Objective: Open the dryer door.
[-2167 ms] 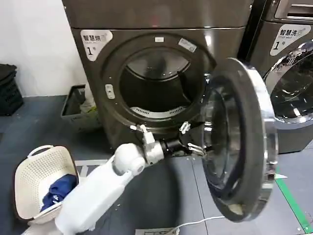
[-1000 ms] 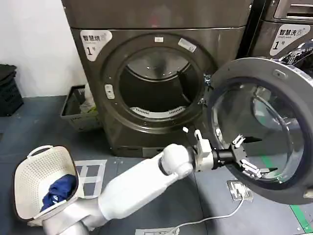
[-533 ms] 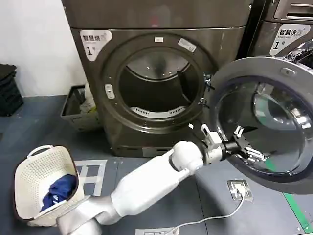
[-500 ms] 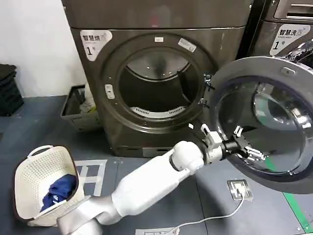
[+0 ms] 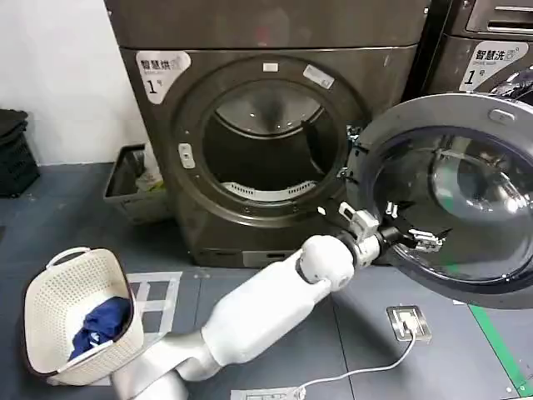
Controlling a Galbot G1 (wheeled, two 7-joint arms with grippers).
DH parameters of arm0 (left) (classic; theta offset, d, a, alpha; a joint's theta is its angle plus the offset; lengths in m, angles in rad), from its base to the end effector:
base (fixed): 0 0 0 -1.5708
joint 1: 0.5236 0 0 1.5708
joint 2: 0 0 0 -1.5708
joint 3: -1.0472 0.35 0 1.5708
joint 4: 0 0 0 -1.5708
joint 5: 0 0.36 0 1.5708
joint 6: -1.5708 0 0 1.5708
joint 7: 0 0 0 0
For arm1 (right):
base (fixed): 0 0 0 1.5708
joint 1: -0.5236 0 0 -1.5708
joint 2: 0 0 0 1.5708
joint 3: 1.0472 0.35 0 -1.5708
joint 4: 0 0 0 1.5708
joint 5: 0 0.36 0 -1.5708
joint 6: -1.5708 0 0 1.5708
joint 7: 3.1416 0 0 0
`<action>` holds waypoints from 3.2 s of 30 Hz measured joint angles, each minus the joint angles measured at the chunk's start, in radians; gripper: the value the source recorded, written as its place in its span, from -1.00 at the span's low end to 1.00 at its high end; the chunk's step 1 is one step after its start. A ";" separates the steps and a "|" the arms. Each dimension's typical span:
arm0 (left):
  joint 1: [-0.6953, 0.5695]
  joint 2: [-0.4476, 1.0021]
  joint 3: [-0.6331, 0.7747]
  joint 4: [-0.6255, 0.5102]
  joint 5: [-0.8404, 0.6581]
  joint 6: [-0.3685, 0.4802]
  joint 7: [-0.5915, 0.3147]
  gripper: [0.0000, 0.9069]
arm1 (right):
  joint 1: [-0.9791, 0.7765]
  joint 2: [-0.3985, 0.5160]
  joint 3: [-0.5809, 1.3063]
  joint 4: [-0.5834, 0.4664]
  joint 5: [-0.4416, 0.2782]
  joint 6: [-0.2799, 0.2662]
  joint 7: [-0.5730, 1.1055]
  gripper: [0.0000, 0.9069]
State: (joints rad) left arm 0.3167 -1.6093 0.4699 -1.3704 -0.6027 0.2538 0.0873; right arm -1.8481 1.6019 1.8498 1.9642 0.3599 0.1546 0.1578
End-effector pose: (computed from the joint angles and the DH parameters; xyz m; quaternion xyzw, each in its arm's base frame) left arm 0.4170 -0.3116 -0.1769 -0.5263 -0.8502 -0.0001 0.0108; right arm -0.1033 -0.3159 -0.2123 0.5843 0.7771 -0.2338 0.0080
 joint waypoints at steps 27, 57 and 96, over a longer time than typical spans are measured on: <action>0.003 0.000 -0.065 0.063 0.015 -0.005 -0.155 1.00 | -0.017 0.007 0.134 -0.134 -0.042 -0.099 0.172 1.00; 0.306 0.388 -0.254 -0.670 -0.052 0.144 -0.070 1.00 | 0.021 -0.014 0.102 -0.158 -0.004 -0.107 0.161 1.00; 0.978 0.841 -1.234 -0.809 -0.996 0.483 -0.991 1.00 | 0.067 -0.098 -0.004 -0.224 -0.005 -0.069 0.123 1.00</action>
State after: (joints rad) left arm 1.2952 -0.7681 -0.7640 -2.1791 -1.5983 0.7364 -0.9032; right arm -1.7814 1.5044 1.8462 1.7401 0.3553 0.0852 0.2810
